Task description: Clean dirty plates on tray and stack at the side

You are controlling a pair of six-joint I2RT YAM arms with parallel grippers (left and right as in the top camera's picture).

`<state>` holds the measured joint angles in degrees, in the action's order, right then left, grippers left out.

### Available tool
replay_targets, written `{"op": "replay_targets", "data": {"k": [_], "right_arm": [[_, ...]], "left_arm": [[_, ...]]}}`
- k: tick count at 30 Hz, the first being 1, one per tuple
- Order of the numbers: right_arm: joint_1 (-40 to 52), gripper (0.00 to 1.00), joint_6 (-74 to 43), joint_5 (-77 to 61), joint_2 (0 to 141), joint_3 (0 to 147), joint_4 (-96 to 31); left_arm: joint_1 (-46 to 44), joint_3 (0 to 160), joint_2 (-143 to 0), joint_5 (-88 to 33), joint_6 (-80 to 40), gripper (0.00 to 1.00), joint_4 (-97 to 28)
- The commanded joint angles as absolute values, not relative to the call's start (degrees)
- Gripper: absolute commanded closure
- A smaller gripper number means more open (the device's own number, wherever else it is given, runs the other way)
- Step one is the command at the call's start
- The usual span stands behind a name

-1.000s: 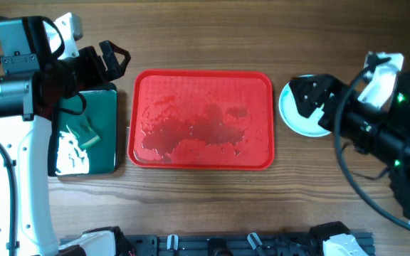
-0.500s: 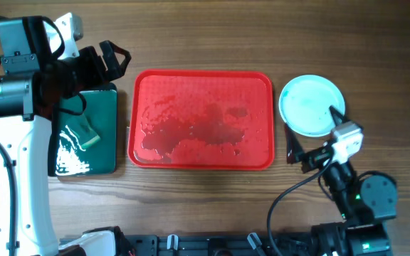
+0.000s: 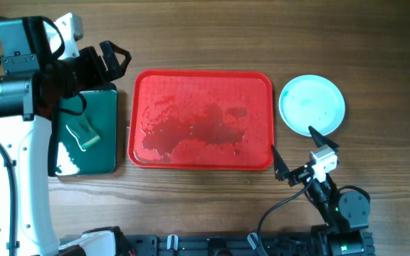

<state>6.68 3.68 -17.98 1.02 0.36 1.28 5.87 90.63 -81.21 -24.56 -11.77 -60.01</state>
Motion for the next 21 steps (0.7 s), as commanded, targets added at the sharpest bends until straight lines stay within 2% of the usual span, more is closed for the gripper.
{"op": "replay_targets", "data": {"k": [1,17,21], "right_arm": [[6.5,0.0,-1.7,-19.6,0.4,0.3,1.6],[6.5,0.0,-1.6,-19.4,0.6,0.3,1.6],[6.5,0.0,-1.6,-19.4,0.6,0.3,1.6]], "left_arm": [[5.7,90.6,-81.4,-25.5,-10.9,0.0,-59.9],[5.5,90.6,-80.9,-25.5,-10.9,0.0,-59.9],[5.0,90.5,-74.2,-25.5,-10.9,0.0,-60.1]]}}
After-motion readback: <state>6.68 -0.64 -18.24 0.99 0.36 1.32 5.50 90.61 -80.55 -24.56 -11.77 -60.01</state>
